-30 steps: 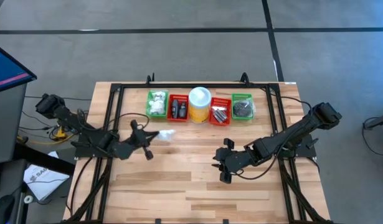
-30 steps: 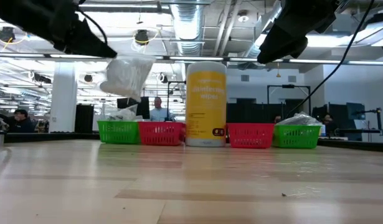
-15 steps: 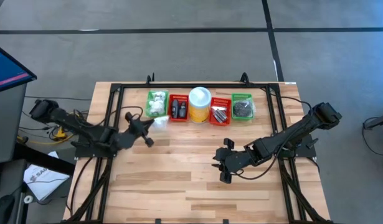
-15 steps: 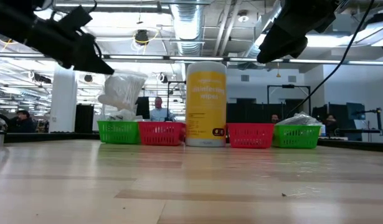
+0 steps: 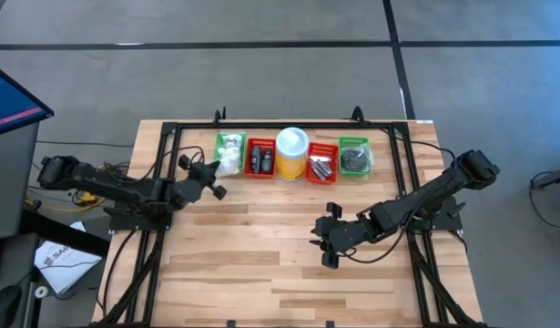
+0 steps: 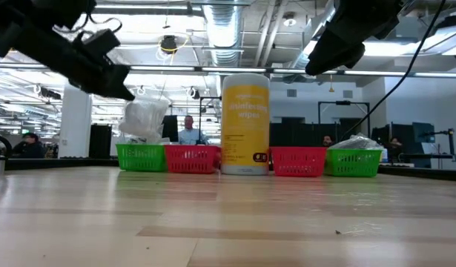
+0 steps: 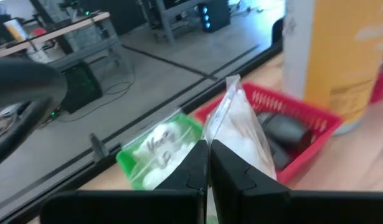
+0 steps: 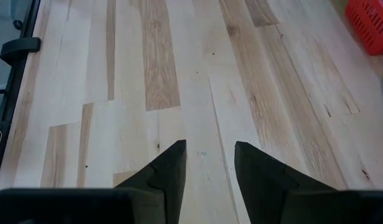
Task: Pick & Place Travel size toiletries
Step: Put the white cotton pack into the left green bin
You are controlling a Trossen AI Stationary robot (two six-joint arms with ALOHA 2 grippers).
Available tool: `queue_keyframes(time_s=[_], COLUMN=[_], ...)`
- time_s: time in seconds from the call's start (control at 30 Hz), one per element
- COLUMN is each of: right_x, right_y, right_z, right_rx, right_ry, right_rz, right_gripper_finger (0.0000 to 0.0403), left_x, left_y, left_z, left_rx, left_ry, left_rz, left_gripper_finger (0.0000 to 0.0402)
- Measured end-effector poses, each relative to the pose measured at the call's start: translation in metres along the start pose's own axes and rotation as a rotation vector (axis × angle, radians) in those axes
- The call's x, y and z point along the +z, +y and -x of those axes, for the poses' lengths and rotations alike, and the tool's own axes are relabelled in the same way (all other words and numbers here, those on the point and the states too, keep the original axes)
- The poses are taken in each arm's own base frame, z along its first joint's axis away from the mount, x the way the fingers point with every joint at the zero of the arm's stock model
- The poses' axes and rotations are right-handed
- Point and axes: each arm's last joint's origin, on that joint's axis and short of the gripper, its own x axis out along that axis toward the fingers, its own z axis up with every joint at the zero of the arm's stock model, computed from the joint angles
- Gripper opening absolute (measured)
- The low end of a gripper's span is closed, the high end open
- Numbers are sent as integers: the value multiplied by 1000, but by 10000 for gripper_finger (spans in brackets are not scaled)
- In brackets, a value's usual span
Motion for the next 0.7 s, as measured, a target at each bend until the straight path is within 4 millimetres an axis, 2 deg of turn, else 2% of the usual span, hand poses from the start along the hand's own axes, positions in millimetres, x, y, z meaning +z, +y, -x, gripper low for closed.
queue_keyframes(time_s=[0.23,0.7], right_x=[0,5], right_y=[0,-5], right_z=[0,-2], right_rx=[2,-5], right_ry=[-2,-22], right_rz=[0,-4], right_gripper_finger=[127,127], left_x=[-24,-15], left_y=[12,25], left_z=[-12,-31], left_rx=[68,132], left_ry=[69,57], left_rz=[-35,-3], left_gripper_finger=[0,0])
